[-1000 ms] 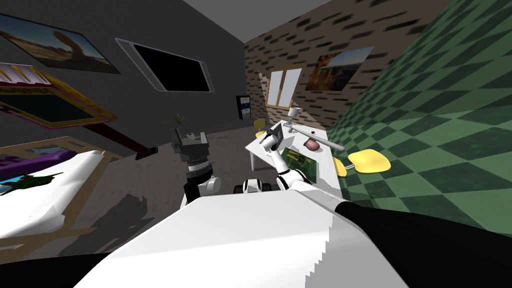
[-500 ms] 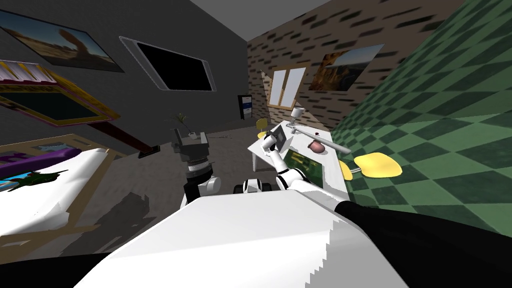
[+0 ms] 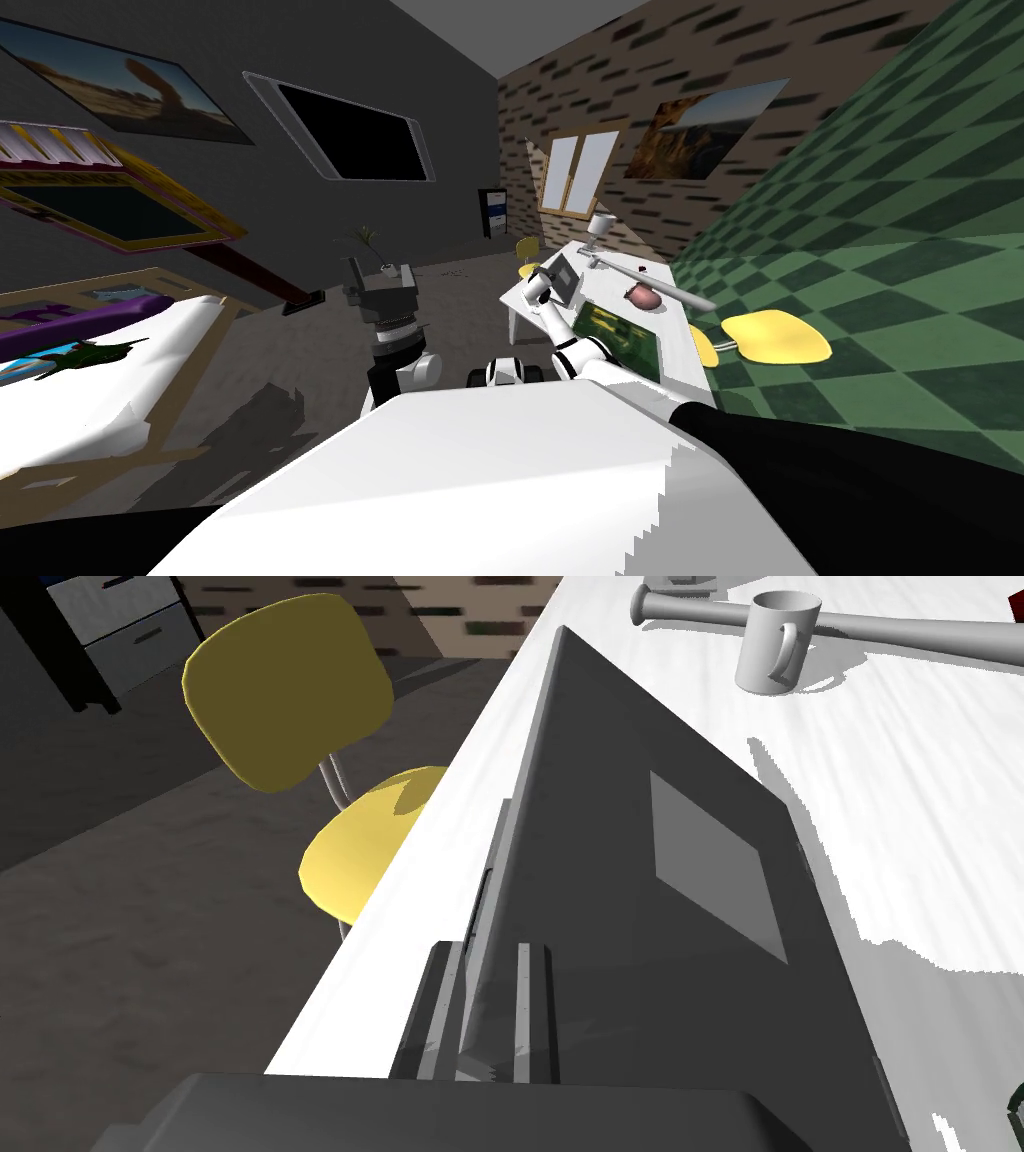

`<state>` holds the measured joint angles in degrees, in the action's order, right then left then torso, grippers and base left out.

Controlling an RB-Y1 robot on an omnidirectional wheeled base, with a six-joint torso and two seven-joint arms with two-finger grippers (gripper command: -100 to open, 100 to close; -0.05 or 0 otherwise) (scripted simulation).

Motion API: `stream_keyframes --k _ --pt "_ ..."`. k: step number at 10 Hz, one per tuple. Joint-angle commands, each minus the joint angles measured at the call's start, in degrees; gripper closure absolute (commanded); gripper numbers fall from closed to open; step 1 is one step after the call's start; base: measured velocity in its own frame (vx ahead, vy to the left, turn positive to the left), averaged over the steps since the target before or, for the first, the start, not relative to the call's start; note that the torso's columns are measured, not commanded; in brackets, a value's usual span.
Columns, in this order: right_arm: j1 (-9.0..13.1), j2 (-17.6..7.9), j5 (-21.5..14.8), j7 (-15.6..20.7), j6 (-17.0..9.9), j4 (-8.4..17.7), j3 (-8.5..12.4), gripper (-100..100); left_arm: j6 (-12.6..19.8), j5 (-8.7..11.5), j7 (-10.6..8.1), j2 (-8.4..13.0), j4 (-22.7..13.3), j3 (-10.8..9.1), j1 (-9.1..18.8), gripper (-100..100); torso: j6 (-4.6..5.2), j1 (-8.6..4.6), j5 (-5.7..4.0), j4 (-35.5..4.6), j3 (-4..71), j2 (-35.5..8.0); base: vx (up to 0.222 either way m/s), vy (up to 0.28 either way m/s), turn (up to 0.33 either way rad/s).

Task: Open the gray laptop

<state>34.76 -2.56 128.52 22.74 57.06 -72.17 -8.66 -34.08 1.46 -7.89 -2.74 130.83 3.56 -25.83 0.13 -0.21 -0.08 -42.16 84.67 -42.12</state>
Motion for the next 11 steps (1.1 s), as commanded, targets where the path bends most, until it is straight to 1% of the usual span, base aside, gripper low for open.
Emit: stream_keyframes --k 1,4,5,6,9,10,11 --pt "-0.6 -0.2 -1.1 3.4 1.3 2.3 -0.1 100 0.0 0.0 0.00 0.0 0.0 0.00 0.0 0 -0.03 0.02 0.01 0.0 0.0 0.0 0.058 0.054 0.035" --pt "-1.0 -0.3 -2.4 6.9 2.4 5.2 -0.4 100 0.0 0.0 0.00 0.0 0.0 0.00 0.0 0 -0.04 0.05 0.03 0.0 0.0 0.0 0.062 0.052 0.025" --pt "0.9 -1.1 0.1 8.0 4.0 3.5 -1.0 -100 0.0 0.0 0.00 0.0 0.0 0.00 0.0 0 -0.06 0.08 0.02 0.0 0.0 0.0 0.013 0.029 -0.014" --pt "1.4 -1.4 0.9 8.7 4.7 3.0 -1.2 -100 0.0 0.0 0.00 0.0 0.0 0.00 0.0 0 -0.09 0.03 0.03 -0.1 -0.1 -0.2 -0.019 -0.007 -0.019" --pt "4.0 -2.8 4.8 12.2 8.0 0.6 -2.1 -100 0.0 0.0 0.00 0.0 0.0 -0.01 0.0 0 -0.14 0.22 0.08 -0.1 -0.2 -0.2 -0.024 -0.007 -0.015" --pt "4.5 -3.1 5.6 12.9 8.7 0.1 -2.2 -100 0.0 0.0 0.00 0.0 0.0 0.00 0.0 0 -0.13 0.27 0.10 -0.1 -0.1 -0.2 -0.016 0.003 -0.011" --pt "4.0 -2.9 5.0 12.2 8.1 0.4 -2.1 -100 0.0 0.0 0.00 0.0 0.0 0.00 0.0 0 -0.13 0.25 0.09 -0.1 -0.1 -0.1 -0.006 0.002 -0.002"
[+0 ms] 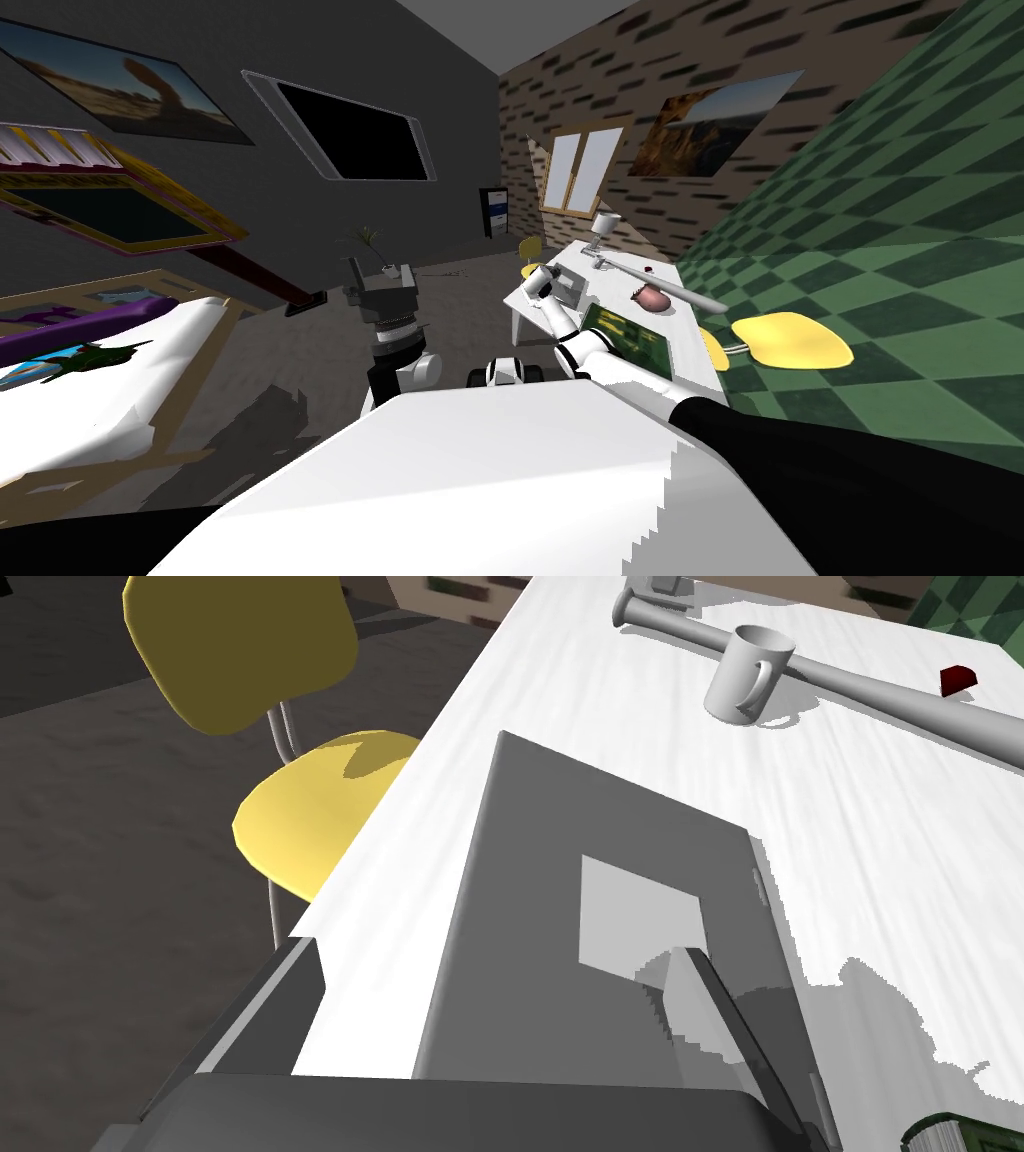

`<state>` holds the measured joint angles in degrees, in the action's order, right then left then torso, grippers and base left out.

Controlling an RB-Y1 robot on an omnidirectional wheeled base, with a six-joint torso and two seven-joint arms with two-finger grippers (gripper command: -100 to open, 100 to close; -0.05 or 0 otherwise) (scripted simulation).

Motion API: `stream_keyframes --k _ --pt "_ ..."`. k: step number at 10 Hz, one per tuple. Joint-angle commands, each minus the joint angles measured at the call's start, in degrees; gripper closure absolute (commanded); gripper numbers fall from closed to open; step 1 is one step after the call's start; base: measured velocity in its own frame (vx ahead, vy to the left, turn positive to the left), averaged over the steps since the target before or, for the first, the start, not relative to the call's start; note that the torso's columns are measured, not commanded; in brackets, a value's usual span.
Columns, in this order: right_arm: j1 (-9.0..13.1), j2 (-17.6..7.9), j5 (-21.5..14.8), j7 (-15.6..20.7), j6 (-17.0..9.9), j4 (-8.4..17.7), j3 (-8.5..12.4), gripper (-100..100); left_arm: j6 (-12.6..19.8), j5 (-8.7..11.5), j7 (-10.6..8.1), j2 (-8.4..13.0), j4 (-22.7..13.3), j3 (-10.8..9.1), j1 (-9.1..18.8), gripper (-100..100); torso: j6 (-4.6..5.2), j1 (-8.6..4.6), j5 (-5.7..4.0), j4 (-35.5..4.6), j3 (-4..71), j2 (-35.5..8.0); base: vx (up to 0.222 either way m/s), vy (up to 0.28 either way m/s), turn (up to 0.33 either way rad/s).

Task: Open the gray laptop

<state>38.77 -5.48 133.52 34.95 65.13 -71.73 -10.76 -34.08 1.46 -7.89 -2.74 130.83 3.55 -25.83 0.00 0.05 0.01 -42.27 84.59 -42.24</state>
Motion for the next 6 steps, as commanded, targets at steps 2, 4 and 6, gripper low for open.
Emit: stream_keyframes --k 2,4,6 --pt "0.0 0.0 0.1 0.3 0.2 -0.1 0.0 0 0.0 0.0 0.00 0.0 0.0 0.00 0.0 0 0.00 -0.05 -0.02 0.0 0.0 0.0 0.000 0.000 0.000" --pt "0.0 0.0 0.1 0.3 0.2 -0.1 0.0 0 0.0 0.0 0.00 0.0 0.0 0.00 0.0 0 0.00 -0.05 -0.02 0.0 0.0 0.0 0.000 0.000 0.000" --pt "0.0 0.0 0.1 0.3 0.2 -0.1 0.0 0 0.0 0.0 0.00 0.0 0.0 0.00 0.0 0 0.00 -0.04 -0.01 0.0 0.0 -0.1 0.000 0.000 0.000"
